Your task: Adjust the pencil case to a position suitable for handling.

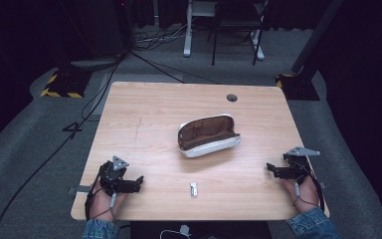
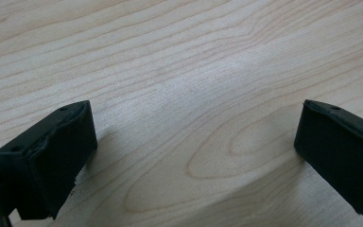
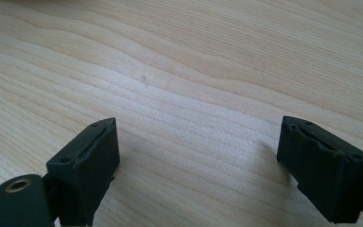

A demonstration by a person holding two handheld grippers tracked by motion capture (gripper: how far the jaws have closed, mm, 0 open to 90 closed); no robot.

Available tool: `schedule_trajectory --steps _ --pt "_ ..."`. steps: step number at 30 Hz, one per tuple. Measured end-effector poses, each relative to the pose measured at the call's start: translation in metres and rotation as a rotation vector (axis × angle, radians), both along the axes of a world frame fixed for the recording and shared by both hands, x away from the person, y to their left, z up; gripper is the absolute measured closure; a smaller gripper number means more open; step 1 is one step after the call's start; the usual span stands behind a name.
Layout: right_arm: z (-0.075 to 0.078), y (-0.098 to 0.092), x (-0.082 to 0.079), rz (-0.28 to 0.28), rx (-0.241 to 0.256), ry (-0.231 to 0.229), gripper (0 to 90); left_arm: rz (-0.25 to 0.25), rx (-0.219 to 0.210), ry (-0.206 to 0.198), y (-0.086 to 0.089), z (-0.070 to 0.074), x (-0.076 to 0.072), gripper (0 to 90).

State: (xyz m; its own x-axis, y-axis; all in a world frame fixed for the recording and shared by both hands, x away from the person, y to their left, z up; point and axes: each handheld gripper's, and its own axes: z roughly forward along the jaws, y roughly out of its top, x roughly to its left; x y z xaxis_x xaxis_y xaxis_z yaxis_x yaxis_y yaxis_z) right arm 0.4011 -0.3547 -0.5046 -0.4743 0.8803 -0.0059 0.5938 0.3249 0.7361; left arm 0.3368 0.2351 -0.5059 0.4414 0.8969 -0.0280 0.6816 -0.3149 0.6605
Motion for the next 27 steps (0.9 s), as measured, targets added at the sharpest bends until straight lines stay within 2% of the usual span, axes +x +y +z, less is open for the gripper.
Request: schedule_trajectory --steps 4,6,9,12,14,16,23,26,27 --pt "0.0 0.0 0.0 -0.001 -0.001 0.0 14.2 0.005 0.01 0.019 -0.001 0.002 0.0 0.5" --pt "0.0 0.0 0.0 -0.001 -0.001 0.0 14.2 0.0 0.003 0.044 -0.001 0.004 0.0 0.1" --pt "0.0 0.0 0.0 -0.002 0.0 0.0 14.3 0.0 -0.029 0.058 0.0 0.007 -0.001 0.0" --pt "0.0 0.0 0.0 -0.002 0.0 0.0 14.3 -0.004 -0.03 0.036 -0.001 0.013 -0.004 0.0" --pt "0.0 0.0 0.0 -0.002 0.0 0.0 14.2 -0.011 -0.052 0.018 -0.004 0.02 -0.008 0.0" --pt "0.0 0.0 0.0 -0.001 0.0 0.0 14.3 -0.018 -0.055 0.0 -0.008 0.026 -0.011 0.0" --pt "0.0 0.0 0.0 -0.002 0.0 0.0 14.2 -0.037 -0.095 -0.02 -0.016 0.043 -0.017 0.0" --pt "0.0 0.0 0.0 -0.002 0.0 0.0 14.3 -0.058 -0.112 -0.026 -0.023 0.048 -0.02 0.0" --pt "0.0 0.0 0.0 -0.001 -0.001 0.0 14.2 -0.087 -0.11 -0.029 -0.031 0.051 -0.022 0.0"
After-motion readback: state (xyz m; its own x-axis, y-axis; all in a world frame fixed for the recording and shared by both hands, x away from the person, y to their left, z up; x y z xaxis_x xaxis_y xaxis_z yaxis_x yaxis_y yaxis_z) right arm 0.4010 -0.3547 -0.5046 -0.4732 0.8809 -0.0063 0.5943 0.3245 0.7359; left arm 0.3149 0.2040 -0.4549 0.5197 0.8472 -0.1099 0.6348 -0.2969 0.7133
